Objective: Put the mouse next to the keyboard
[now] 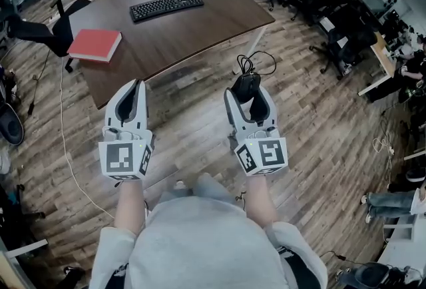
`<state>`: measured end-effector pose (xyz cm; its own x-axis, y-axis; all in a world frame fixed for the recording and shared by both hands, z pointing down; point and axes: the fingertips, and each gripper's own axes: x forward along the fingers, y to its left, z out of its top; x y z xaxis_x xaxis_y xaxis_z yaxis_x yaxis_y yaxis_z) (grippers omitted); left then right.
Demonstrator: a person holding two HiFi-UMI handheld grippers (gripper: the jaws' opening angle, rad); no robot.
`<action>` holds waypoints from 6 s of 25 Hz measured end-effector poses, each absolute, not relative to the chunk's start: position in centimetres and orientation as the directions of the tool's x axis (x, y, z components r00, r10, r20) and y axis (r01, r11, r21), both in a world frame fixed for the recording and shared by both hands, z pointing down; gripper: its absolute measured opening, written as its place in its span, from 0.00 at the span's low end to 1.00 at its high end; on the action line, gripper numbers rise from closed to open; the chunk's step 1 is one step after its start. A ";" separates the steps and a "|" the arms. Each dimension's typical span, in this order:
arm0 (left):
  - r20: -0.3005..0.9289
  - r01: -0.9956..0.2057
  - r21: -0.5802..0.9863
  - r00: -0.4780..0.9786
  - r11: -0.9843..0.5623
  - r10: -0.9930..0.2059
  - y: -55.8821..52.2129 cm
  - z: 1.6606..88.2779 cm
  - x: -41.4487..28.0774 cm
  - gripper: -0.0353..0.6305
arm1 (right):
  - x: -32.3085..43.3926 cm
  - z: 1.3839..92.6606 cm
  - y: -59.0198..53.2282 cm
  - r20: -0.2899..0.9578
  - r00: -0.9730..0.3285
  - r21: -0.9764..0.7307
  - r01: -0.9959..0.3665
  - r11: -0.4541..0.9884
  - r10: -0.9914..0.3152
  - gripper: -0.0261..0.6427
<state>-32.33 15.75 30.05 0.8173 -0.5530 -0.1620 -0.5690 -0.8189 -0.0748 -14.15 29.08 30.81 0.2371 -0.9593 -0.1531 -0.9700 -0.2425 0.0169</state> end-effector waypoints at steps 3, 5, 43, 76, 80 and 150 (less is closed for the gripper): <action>-0.154 -0.570 -0.068 0.817 -0.819 -0.556 14.8 30.5 -31.8 0.07 | -13.4 31.0 28.2 -0.148 0.242 0.017 -0.969 -0.247 -0.959 0.42; -0.148 -0.573 -0.057 0.815 -0.818 -0.560 14.0 30.9 -31.2 0.07 | -12.8 31.1 27.5 -0.151 0.240 0.014 -0.969 -0.245 -0.959 0.42; -0.191 -0.670 -0.077 0.737 -0.738 -0.649 -5.0 29.4 -8.2 0.07 | 12.5 31.2 6.3 -0.182 0.124 -0.015 -0.992 -0.123 -0.975 0.42; -0.191 -0.598 -0.038 0.791 -0.801 -0.581 -30.5 30.3 0.3 0.07 | 20.4 31.2 -16.1 -0.161 0.249 -0.036 -0.969 -0.246 -0.955 0.42; -0.181 -0.591 -0.022 0.795 -0.806 -0.578 -31.7 30.9 0.8 0.07 | 20.9 31.8 -16.9 -0.139 0.260 -0.035 -0.966 -0.257 -0.956 0.42; 0.041 -0.921 -0.043 0.385 -0.387 -0.922 -37.2 38.4 7.1 0.07 | 40.8 61.1 -39.8 0.581 -0.087 -0.180 -0.983 -0.024 -0.810 0.42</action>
